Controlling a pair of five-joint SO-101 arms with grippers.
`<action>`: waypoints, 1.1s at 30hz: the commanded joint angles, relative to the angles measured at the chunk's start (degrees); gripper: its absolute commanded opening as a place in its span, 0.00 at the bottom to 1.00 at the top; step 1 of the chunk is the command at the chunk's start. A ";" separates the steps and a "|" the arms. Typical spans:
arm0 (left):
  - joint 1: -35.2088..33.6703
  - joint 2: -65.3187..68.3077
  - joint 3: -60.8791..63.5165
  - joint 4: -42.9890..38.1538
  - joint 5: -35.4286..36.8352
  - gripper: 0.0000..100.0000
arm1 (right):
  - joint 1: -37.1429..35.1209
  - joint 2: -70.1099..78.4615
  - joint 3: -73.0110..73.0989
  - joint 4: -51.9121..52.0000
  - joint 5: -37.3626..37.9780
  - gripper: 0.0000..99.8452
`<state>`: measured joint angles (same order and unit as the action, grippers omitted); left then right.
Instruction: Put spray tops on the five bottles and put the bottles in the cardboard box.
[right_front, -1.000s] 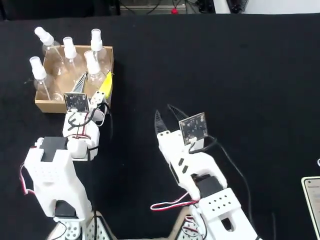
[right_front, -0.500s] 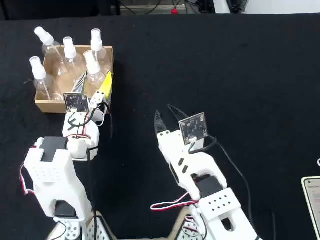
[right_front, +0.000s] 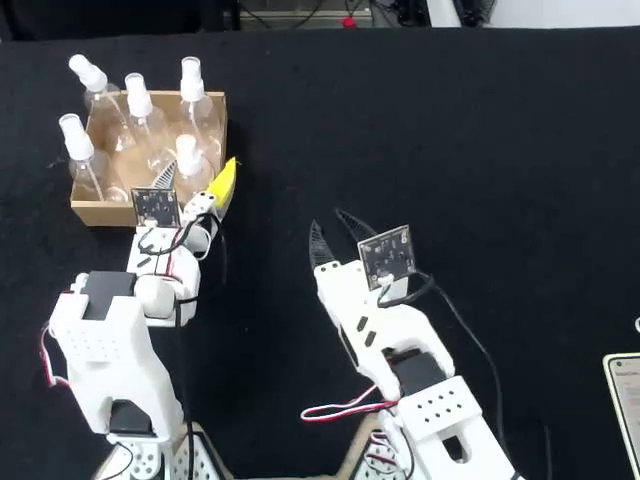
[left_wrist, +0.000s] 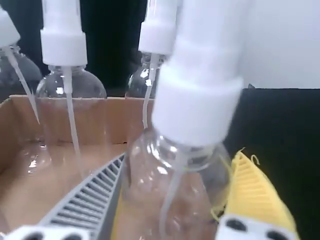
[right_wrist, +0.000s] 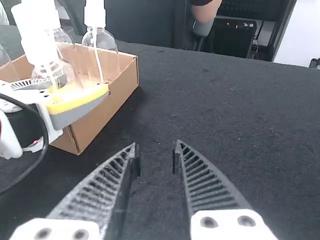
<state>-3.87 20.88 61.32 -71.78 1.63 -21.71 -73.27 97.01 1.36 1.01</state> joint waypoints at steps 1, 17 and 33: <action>-0.40 -0.97 1.19 -5.98 0.35 0.30 | -0.44 -0.84 -0.04 -0.09 0.53 0.11; 1.10 -0.97 2.95 -9.85 0.09 0.30 | -0.44 -0.57 -0.04 -0.09 0.53 0.11; 1.71 -25.14 12.18 9.76 1.05 0.30 | -0.44 -0.75 -0.04 -0.09 0.53 0.11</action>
<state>-2.99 4.35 73.01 -69.14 1.63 -21.71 -73.27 97.01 1.36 1.01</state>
